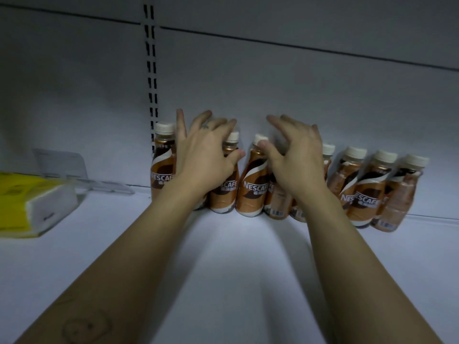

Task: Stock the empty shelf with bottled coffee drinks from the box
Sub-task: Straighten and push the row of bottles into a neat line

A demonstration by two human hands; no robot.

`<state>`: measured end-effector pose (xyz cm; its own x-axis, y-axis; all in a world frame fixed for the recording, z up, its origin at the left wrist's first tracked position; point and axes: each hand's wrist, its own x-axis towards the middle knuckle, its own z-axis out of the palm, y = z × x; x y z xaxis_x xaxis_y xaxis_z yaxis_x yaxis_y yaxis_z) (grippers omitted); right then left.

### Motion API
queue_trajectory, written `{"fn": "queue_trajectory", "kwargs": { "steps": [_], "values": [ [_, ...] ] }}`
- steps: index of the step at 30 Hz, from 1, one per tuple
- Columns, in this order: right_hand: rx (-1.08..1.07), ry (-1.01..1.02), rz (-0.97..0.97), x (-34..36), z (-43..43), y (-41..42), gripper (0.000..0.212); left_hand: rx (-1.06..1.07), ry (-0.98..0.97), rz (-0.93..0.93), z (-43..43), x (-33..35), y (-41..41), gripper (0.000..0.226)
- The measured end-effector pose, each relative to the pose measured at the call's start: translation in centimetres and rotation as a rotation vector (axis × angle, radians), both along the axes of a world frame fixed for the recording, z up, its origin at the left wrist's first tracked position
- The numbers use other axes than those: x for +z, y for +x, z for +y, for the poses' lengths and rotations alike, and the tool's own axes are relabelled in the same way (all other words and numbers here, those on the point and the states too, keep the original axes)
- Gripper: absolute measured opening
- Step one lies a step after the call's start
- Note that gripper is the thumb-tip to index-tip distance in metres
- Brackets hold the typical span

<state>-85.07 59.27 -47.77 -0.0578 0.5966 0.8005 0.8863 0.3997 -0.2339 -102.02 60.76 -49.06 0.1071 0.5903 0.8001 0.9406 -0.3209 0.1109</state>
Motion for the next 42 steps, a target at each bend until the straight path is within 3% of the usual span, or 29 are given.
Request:
{"fn": "queue_trajectory", "kwargs": {
  "steps": [3,7,12,19,27,31,35,42],
  "values": [
    [0.011,0.127,0.195,1.8,-0.7,1.0,0.039,-0.045,0.060,0.013,-0.3,0.8,0.7,0.059],
    [-0.061,0.112,0.083,2.8,-0.8,3.2,0.033,-0.174,0.066,0.039,0.0,3.1,2.9,0.051],
    [-0.252,0.054,0.172,2.5,-0.7,7.2,0.033,-0.303,0.001,0.136,0.6,4.3,8.1,0.048],
    [-0.334,0.020,-0.082,-0.3,-0.2,8.7,0.037,-0.249,-0.047,0.352,2.1,4.3,10.0,0.034],
    [-0.332,-0.026,-0.154,-1.2,0.2,9.3,0.042,-0.254,-0.133,0.407,2.5,5.0,9.7,0.031],
    [-0.387,0.000,-0.125,-1.1,0.7,9.0,0.051,-0.281,-0.145,0.377,2.7,4.9,9.6,0.030],
    [-0.414,0.042,-0.088,-1.1,1.3,8.8,0.043,-0.278,-0.114,0.368,2.9,4.7,9.5,0.027],
    [-0.239,0.026,0.051,-1.1,1.5,9.1,0.036,-0.232,-0.053,0.335,3.1,4.6,9.5,0.044]
  ]
}}
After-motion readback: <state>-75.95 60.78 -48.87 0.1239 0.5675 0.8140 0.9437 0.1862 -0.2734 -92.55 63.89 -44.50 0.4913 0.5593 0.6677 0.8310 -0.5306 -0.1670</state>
